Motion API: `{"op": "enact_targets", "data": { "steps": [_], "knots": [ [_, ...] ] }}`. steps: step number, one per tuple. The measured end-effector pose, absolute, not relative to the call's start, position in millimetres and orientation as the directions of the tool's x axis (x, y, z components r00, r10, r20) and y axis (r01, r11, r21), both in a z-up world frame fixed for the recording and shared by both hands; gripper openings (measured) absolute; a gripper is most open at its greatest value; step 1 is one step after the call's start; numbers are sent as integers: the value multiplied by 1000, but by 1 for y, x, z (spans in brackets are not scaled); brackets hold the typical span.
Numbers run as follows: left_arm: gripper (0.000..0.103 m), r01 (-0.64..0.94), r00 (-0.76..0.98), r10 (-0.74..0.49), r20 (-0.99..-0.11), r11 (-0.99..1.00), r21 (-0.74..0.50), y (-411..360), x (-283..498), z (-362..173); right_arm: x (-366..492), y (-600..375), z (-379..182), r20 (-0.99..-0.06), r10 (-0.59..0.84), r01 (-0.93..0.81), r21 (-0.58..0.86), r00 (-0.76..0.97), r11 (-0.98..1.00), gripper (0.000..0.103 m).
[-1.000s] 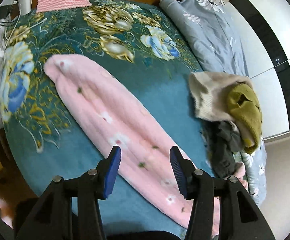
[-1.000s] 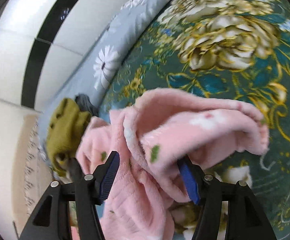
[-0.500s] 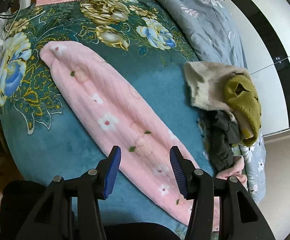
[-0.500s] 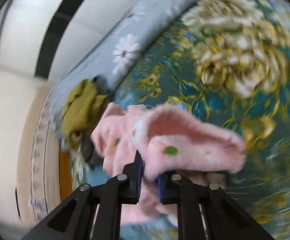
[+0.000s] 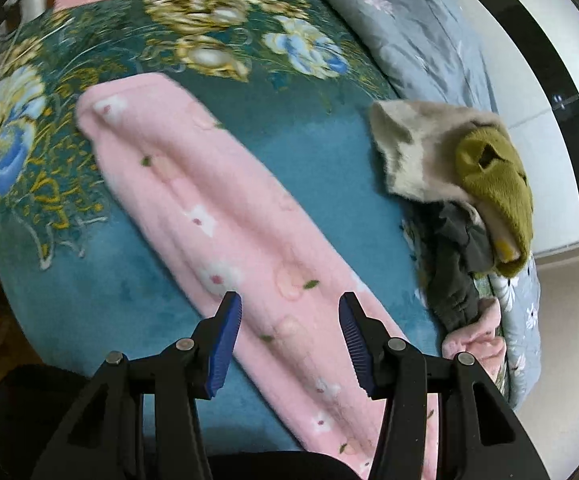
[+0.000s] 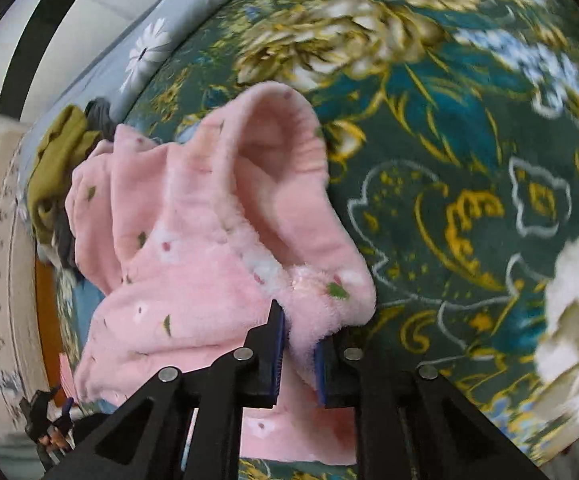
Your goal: Fold clothes
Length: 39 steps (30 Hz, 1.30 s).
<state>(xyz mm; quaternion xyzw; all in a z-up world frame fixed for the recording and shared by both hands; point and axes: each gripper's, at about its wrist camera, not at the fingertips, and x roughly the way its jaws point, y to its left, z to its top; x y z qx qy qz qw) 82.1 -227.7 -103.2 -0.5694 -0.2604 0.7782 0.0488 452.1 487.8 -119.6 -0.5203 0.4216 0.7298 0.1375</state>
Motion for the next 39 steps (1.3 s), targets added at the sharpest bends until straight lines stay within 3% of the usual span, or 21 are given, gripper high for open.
{"op": "enact_targets", "data": {
  "steps": [1, 3, 6, 14, 16, 17, 18, 20, 21, 24, 28, 32, 39],
  "knots": [
    [52, 201, -348, 377, -859, -864, -461, -221, 80, -100, 454, 489, -116, -867, -241, -633, 485, -436, -604, 19],
    [52, 162, -350, 385, -854, -873, -460, -207, 75, -95, 457, 497, -106, -859, -213, -631, 491, -465, -600, 39],
    [52, 95, -349, 397, -849, -886, -453, -181, 70, -88, 462, 511, -91, -844, -168, -630, 498, -509, -596, 56],
    [52, -33, -294, 432, -852, -896, -443, -106, 58, -87, 411, 527, -96, -747, -159, -631, 640, -646, -438, 58],
    [52, -44, -284, 451, -846, -888, -458, -85, 52, -87, 392, 525, -106, -780, -146, -675, 605, -608, -424, 58],
    [52, -49, -279, 460, -843, -884, -466, -75, 48, -86, 386, 523, -111, -802, -139, -701, 580, -581, -415, 53],
    [52, -49, -266, 473, -840, -877, -479, -65, 44, -87, 381, 523, -116, -811, -142, -717, 572, -568, -398, 36],
    [52, -54, -230, 499, -835, -864, -501, -42, 33, -90, 375, 524, -125, -813, -155, -731, 575, -562, -368, 15],
    [52, -65, -217, 506, -835, -861, -505, -32, 28, -90, 373, 523, -125, -811, -150, -727, 576, -565, -373, 12],
    [52, -147, -188, 507, -841, -861, -486, 8, 18, -88, 377, 525, -114, -846, -82, -735, 501, -526, -457, 8],
    [52, -260, -182, 482, -857, -864, -431, 54, 11, -85, 400, 538, -111, -876, 27, -802, 427, -481, -418, 8],
    [52, -392, -200, 436, -877, -856, -336, 102, 13, -83, 412, 538, -128, -884, 1, -817, 431, -467, -384, 8],
    [53, -683, -319, 360, -877, -729, -51, 188, 41, -83, 415, 527, -132, -879, -6, -816, 445, -477, -369, 8]
  ]
}}
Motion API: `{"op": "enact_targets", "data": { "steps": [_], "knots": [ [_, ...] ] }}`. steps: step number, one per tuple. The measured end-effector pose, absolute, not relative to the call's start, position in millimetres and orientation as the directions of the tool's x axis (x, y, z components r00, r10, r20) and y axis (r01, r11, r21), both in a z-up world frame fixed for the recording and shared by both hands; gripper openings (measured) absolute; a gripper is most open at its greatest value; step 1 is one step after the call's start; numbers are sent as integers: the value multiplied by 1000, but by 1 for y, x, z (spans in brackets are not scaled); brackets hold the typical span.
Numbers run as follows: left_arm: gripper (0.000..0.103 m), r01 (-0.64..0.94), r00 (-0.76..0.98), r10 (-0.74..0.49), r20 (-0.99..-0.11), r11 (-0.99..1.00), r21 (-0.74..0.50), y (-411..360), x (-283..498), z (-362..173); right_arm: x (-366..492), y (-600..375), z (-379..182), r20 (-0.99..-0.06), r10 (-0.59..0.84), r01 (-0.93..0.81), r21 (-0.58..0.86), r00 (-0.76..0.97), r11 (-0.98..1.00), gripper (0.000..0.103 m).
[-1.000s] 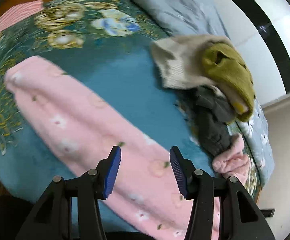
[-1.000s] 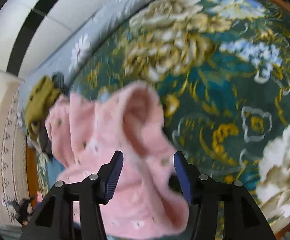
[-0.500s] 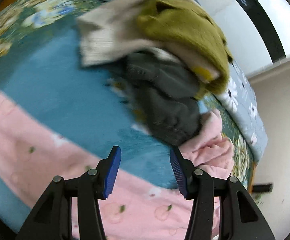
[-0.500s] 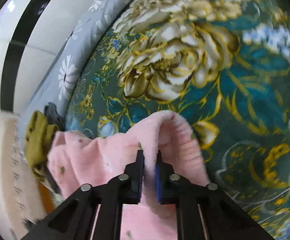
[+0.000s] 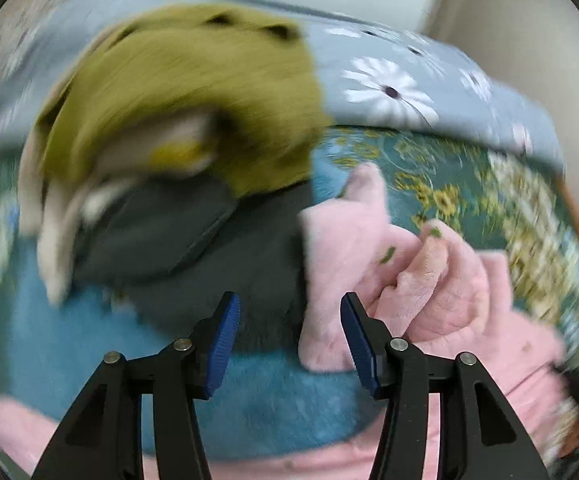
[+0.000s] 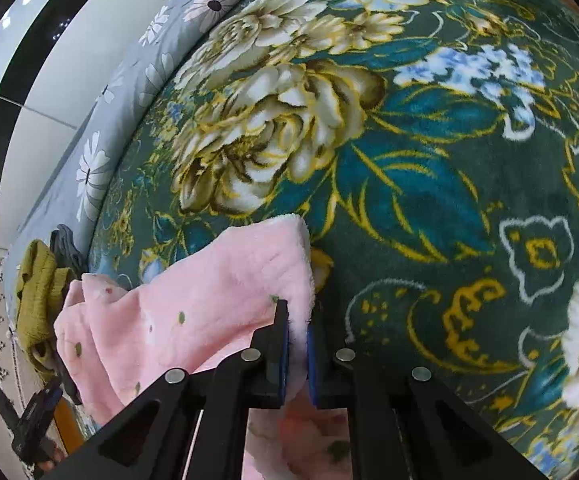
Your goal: Fold clothes
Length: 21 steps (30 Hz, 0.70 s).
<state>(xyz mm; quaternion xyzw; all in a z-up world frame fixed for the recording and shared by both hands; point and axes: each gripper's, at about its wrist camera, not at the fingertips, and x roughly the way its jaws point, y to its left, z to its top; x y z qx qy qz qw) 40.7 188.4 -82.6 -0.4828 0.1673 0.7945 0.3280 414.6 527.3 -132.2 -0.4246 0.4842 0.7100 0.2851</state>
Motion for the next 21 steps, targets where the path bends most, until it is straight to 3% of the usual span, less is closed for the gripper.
{"op": "enact_targets", "data": {
  "steps": [6, 11, 12, 13, 14, 21],
  "knots": [
    [54, -817, -464, 343, -817, -521, 246, 251, 79, -88, 412, 522, -119, -882, -2, -805, 432, -472, -405, 8],
    [51, -817, -518, 256, -816, -430, 384, 276, 76, -106, 413, 513, -115, -882, -8, -803, 433, -471, -411, 8],
    [44, -820, -520, 252, -816, -416, 393, 276, 74, -107, 414, 512, -115, -882, -10, -803, 433, -471, -410, 8],
    [19, -822, -521, 248, -817, -404, 401, 276, 72, -108, 415, 511, -116, -883, -11, -805, 432, -468, -408, 8],
    [7, -828, -505, 253, -825, -413, 380, 272, 68, -105, 416, 510, -117, -885, -12, -807, 430, -465, -405, 8],
    [5, -782, -418, 405, -813, -617, 95, 205, 34, -58, 417, 509, -112, -884, -11, -807, 432, -468, -402, 8]
  ]
}}
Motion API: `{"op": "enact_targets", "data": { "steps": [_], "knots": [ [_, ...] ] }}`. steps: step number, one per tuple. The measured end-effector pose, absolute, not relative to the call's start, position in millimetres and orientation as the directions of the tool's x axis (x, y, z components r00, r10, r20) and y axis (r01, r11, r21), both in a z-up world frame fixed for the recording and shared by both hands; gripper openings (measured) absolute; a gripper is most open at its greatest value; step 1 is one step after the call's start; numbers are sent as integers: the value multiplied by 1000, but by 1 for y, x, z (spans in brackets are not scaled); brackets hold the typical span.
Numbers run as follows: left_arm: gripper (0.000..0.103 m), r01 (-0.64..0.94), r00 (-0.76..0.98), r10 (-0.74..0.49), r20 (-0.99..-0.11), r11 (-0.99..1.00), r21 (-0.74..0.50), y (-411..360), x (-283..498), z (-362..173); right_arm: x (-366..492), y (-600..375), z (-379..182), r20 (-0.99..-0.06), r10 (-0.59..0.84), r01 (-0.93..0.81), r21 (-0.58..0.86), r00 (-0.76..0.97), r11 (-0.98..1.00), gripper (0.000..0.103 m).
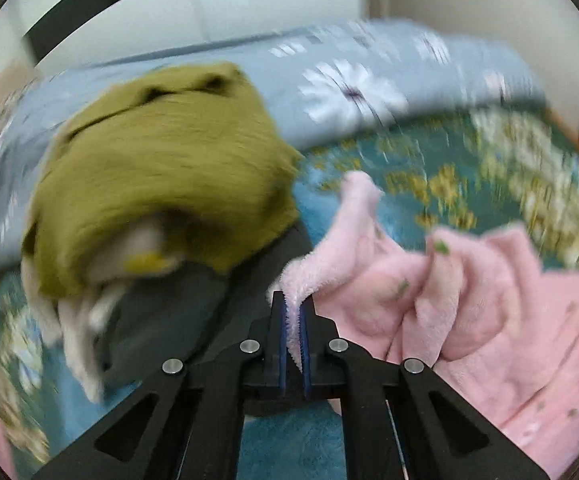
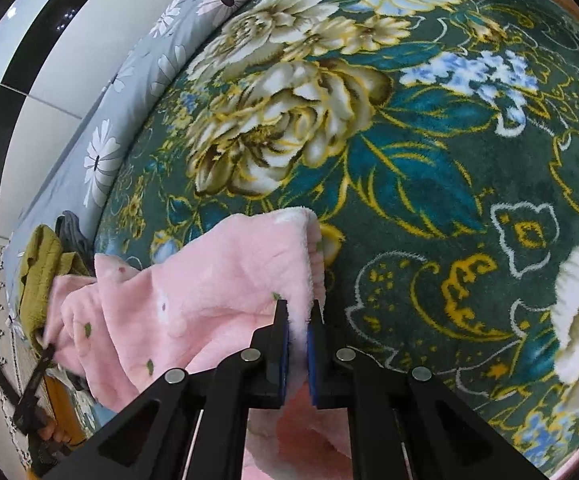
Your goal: Fold clothes
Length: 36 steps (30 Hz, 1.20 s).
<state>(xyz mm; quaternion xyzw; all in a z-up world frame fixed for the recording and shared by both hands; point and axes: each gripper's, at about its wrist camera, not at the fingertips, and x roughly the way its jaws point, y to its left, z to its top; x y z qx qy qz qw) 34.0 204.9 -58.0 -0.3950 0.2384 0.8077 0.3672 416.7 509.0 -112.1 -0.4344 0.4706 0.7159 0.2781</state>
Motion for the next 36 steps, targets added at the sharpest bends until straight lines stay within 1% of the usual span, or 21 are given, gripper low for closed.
{"op": "enact_targets", "data": {
  "steps": [3, 6, 9, 13, 16, 19, 21, 24, 26, 28, 31, 33, 34, 36],
  "knots": [
    [5, -740, -444, 473, -761, -673, 14, 152, 21, -23, 414, 506, -107, -880, -7, -798, 435, -475, -418, 8],
    [5, -688, -469, 514, -718, -722, -68, 90, 11, 3, 411, 500, -104, -871, -14, -787, 449, -490, -424, 8],
    [5, -633, -514, 491, -703, -771, -76, 39, 4, 12, 407, 491, -101, -862, -24, -770, 465, -507, -436, 8],
    [5, -536, -568, 425, -705, -841, -74, -33, 7, 7, 405, 479, -97, -855, -34, -754, 475, -518, -453, 8],
    [5, -440, -564, 389, -728, -888, -133, -82, 7, -9, 407, 473, -96, -854, -28, -758, 475, -519, -447, 8],
    [5, -312, -529, 351, -772, -927, -208, -132, 10, -37, 409, 470, -97, -856, -26, -762, 472, -516, -443, 8],
    [5, -229, -511, 322, -797, -945, -235, -160, 16, -56, 412, 469, -98, -859, -20, -768, 467, -511, -438, 8],
    [5, -86, -470, 268, -841, -962, -258, -197, 22, -91, 416, 468, -98, -869, -13, -779, 451, -495, -435, 11],
    [5, 3, -418, 269, -867, -955, -297, -218, 23, -115, 418, 468, -98, -875, -12, -786, 440, -483, -435, 11],
    [5, 49, -372, 279, -885, -947, -319, -226, 24, -133, 418, 467, -97, -883, -9, -789, 423, -469, -446, 12],
    [6, 55, -335, 294, -895, -942, -330, -230, 27, -149, 417, 466, -96, -897, 7, -801, 391, -442, -453, 18],
    [6, 64, -310, 318, -896, -933, -354, -231, 26, -157, 417, 466, -94, -906, 18, -813, 371, -423, -450, 41],
    [6, 75, -304, 332, -893, -926, -370, -233, 25, -159, 418, 466, -94, -906, 19, -814, 370, -422, -448, 45],
    [12, 84, -292, 361, -886, -913, -400, -238, 24, -162, 422, 466, -89, -906, 25, -815, 369, -423, -447, 49]
  ]
}}
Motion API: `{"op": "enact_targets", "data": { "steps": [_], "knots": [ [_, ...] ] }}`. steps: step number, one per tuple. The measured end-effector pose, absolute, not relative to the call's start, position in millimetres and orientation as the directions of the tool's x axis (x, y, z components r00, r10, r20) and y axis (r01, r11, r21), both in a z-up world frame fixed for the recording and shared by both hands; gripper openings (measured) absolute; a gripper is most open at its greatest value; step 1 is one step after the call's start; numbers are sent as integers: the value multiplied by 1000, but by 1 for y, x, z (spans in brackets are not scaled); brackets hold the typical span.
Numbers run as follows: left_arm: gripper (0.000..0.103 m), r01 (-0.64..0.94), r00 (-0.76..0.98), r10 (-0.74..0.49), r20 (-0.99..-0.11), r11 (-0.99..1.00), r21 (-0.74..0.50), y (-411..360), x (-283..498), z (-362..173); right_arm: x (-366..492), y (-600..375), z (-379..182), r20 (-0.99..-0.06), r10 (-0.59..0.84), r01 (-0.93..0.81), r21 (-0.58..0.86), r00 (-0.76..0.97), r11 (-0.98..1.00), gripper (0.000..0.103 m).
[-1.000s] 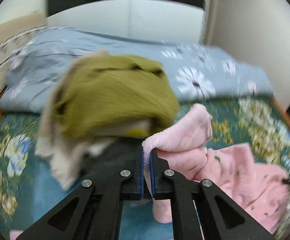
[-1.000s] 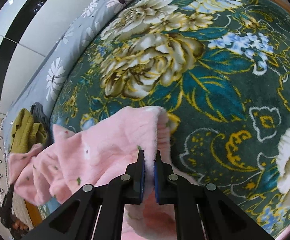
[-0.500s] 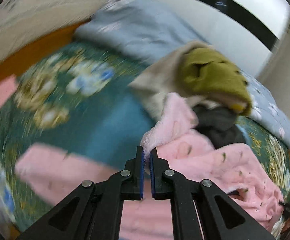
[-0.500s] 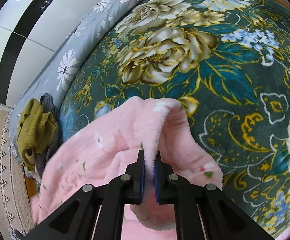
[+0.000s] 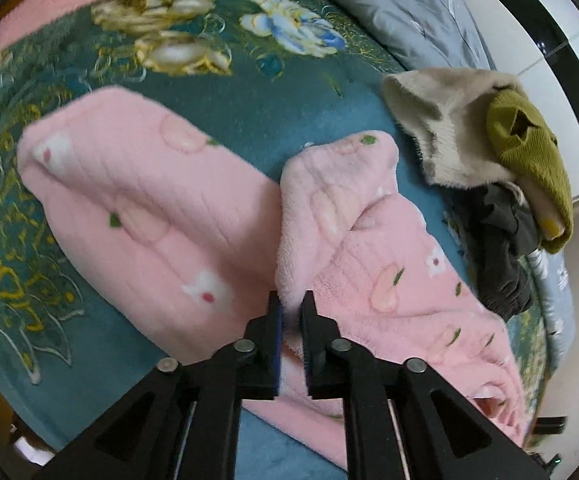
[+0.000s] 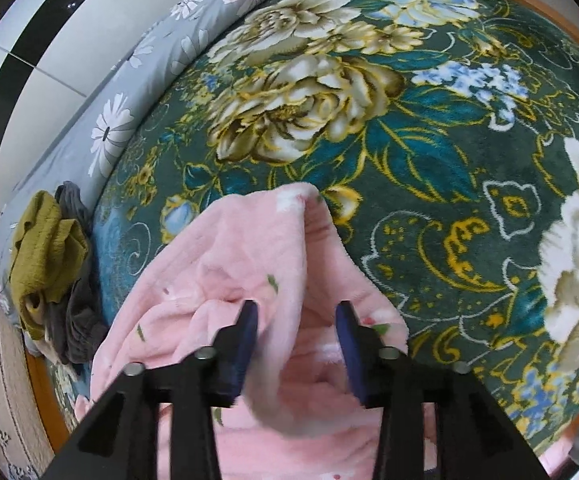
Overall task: Fold clothes
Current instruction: 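Spread the pink garment across the blanket with both tools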
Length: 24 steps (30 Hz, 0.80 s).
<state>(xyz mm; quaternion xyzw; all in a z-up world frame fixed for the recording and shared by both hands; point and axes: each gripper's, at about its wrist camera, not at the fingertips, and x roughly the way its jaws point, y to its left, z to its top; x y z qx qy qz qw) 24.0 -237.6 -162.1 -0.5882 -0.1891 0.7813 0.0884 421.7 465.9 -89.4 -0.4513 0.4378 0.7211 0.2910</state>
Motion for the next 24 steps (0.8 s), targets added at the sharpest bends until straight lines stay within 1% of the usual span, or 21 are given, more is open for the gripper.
{"op": "enact_targets", "data": {
  "steps": [1, 3, 4, 5, 6, 9, 11, 12, 13, 15, 16, 17, 19, 22, 24],
  "knots": [
    [19, 83, -286, 375, -882, -907, -413, -240, 23, -163, 424, 465, -86, -906, 30, -815, 366, -423, -448, 51],
    [33, 70, -299, 414, -860, -889, -452, -246, 19, -162, 429, 463, -79, -903, 51, -816, 360, -427, -452, 58],
    [37, 70, -311, 441, -842, -873, -483, -249, 17, -161, 432, 462, -74, -901, 67, -817, 354, -428, -454, 58],
    [44, 70, -323, 468, -823, -855, -513, -253, 15, -160, 435, 461, -70, -899, 83, -819, 349, -429, -457, 58],
    [47, 81, -333, 489, -806, -837, -541, -257, 11, -159, 437, 461, -66, -900, 98, -824, 341, -426, -452, 59],
    [49, 139, -338, 527, -780, -791, -595, -266, -5, -165, 440, 461, -60, -903, 126, -843, 323, -411, -431, 59],
    [49, 215, -303, 565, -767, -744, -633, -272, -15, -183, 438, 460, -61, -913, 129, -851, 300, -387, -431, 59],
    [48, 256, -287, 587, -757, -714, -651, -275, -19, -193, 436, 459, -62, -918, 131, -855, 288, -375, -432, 59],
    [47, 286, -302, 623, -721, -663, -692, -278, -20, -197, 434, 458, -63, -924, 130, -858, 271, -359, -436, 59],
    [36, 341, -335, 687, -645, -550, -763, -283, -22, -207, 431, 459, -67, -938, 136, -869, 232, -319, -437, 59],
    [23, 346, -346, 698, -626, -525, -777, -283, -25, -207, 431, 459, -68, -941, 140, -877, 224, -309, -426, 59],
    [9, 349, -345, 682, -645, -544, -763, -281, -30, -203, 431, 460, -69, -942, 139, -883, 226, -306, -411, 59],
    [8, 322, -339, 645, -685, -604, -729, -273, -42, -193, 430, 462, -70, -943, 135, -893, 235, -306, -383, 59],
    [6, 154, -310, 564, -765, -764, -626, -245, -72, -156, 421, 463, -69, -945, 130, -893, 229, -299, -386, 59],
    [6, 66, -383, 572, -725, -766, -639, -243, -93, -118, 414, 464, -67, -947, 139, -890, 212, -289, -403, 59]
  ]
}}
